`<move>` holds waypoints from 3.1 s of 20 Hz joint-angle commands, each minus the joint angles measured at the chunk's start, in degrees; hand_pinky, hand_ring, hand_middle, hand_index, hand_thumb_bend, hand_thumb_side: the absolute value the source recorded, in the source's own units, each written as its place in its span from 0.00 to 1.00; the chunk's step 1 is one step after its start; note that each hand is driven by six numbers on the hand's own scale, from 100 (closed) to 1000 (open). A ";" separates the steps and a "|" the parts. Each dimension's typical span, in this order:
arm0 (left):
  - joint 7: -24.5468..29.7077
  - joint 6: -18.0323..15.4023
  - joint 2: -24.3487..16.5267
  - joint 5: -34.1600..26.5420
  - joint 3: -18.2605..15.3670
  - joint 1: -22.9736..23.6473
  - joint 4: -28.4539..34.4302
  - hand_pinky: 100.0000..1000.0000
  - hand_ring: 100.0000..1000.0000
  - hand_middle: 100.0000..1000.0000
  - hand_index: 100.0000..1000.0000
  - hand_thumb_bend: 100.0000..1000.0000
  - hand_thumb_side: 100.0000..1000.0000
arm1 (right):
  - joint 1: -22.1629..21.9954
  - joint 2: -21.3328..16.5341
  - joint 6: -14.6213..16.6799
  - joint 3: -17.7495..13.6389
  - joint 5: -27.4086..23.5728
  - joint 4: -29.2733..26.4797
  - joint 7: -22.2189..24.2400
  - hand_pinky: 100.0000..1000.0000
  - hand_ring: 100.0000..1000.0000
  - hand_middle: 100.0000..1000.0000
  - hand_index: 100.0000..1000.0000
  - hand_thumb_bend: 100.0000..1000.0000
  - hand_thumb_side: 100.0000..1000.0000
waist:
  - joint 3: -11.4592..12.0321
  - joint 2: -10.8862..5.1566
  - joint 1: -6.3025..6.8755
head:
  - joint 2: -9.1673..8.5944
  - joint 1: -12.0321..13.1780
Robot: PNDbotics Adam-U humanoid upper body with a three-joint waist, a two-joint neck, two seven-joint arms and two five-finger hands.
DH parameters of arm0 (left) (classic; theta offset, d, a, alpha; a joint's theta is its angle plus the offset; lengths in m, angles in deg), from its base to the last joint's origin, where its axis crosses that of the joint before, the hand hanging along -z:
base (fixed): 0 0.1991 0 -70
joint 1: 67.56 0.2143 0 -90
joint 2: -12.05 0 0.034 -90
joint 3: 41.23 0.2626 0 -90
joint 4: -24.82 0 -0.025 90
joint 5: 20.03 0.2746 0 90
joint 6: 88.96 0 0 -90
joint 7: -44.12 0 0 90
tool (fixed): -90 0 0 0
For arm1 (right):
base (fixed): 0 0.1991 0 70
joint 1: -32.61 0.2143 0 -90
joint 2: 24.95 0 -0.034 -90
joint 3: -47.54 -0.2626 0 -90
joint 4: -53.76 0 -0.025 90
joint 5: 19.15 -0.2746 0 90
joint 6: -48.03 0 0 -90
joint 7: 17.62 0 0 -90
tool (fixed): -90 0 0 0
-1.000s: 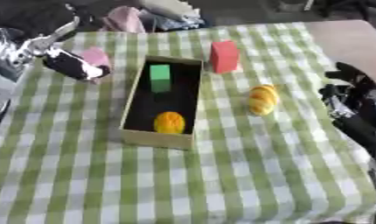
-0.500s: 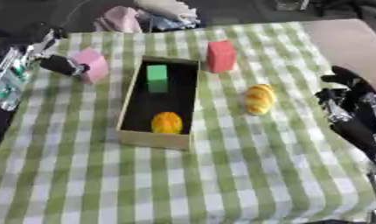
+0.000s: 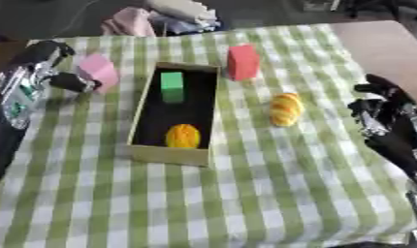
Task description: Pick up objects on the table and place them in the box.
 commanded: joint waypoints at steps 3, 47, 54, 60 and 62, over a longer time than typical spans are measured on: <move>-4.38 0.47 -0.29 -4.14 -1.17 -0.81 -0.54 0.78 0.74 0.76 0.84 0.59 0.42 | 0.53 -0.51 0.14 0.06 -0.38 -0.61 0.16 0.63 0.66 0.77 0.91 0.00 0.36 | -0.25 -0.61 -0.59 | 0.25 0.25; 12.40 -11.12 -6.91 -11.25 18.98 7.19 36.69 0.65 0.54 0.53 0.63 0.36 0.21 | 1.57 -0.69 0.05 -0.08 -0.20 -1.01 -0.21 0.63 0.66 0.77 0.91 0.00 0.37 | -0.71 -0.36 0.07 | 0.02 -0.70; 15.41 -12.63 -6.74 -6.98 18.32 7.97 32.75 0.72 0.66 0.67 0.79 0.50 0.32 | 1.57 -0.64 0.05 -0.06 -0.19 -0.96 -0.19 0.63 0.66 0.77 0.91 0.00 0.37 | -0.70 -0.36 0.24 | -0.09 -0.86; 20.56 -14.50 -8.18 -6.14 15.52 8.69 35.24 0.81 0.78 0.81 0.89 0.62 0.41 | 1.65 -0.87 0.01 -0.23 -0.11 -0.92 -0.32 0.63 0.66 0.77 0.91 0.00 0.37 | -0.55 -0.32 0.16 | -0.02 -1.07; 20.87 -14.03 -9.02 -6.66 14.09 9.08 37.73 0.81 0.77 0.81 0.88 0.62 0.42 | 1.88 -1.25 -0.01 -0.26 -0.03 -0.96 -0.31 0.64 0.66 0.77 0.92 0.00 0.37 | -0.46 -0.33 0.10 | -0.04 -1.12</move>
